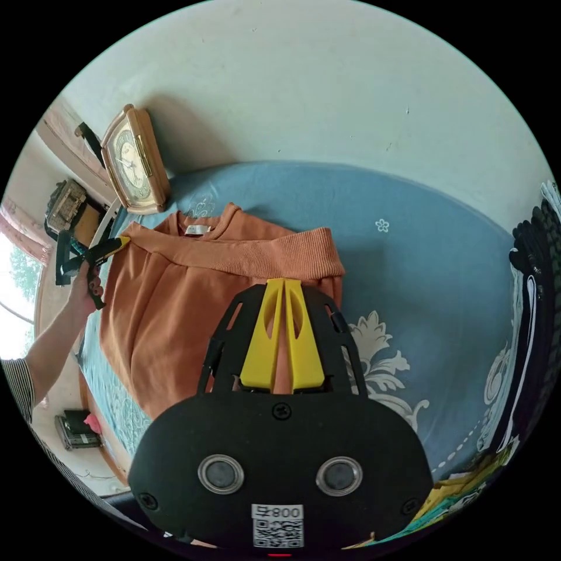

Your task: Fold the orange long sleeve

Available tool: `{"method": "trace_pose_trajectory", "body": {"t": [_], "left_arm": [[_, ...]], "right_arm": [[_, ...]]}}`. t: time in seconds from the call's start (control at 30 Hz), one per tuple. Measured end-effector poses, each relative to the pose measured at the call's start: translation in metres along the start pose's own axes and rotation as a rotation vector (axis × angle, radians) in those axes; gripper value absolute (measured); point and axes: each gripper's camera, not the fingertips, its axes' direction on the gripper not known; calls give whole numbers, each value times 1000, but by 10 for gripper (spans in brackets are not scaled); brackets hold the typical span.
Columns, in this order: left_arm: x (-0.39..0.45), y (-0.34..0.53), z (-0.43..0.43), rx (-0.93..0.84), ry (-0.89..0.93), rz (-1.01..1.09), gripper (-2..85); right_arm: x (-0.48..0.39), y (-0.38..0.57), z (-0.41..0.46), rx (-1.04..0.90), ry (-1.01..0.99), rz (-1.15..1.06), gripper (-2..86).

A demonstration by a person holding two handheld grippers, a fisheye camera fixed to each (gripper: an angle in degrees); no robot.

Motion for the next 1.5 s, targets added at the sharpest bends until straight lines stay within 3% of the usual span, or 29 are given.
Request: {"method": "trace_pose_trajectory", "body": {"t": [0.07,0.3,0.47,0.67,0.87,1.13,1.27,1.5], "left_arm": [[-10,4,-18,-2,-8,-18,4],[-34,20,-56,-32,55,-116,7],[-45,59,-141,79,266,-98,29],[-72,136,-220,65,289,-168,46],[-95,192,-238,-130,104,-215,16],[-95,244,-327,-43,145,-236,44],[-113,298,-367,-29,118,-352,69],[-139,351,-386,-21,188,-474,39]], "right_arm": [[14,16,-6,56,-19,23,1],[71,56,11,-18,-214,164,1],[108,106,-13,75,-438,204,1],[132,190,-35,99,-611,216,0],[133,269,-2,-169,-391,209,1],[140,333,-37,-80,-412,221,8],[144,396,-43,-117,-446,330,28],[135,444,-24,-160,-499,387,55]]}}
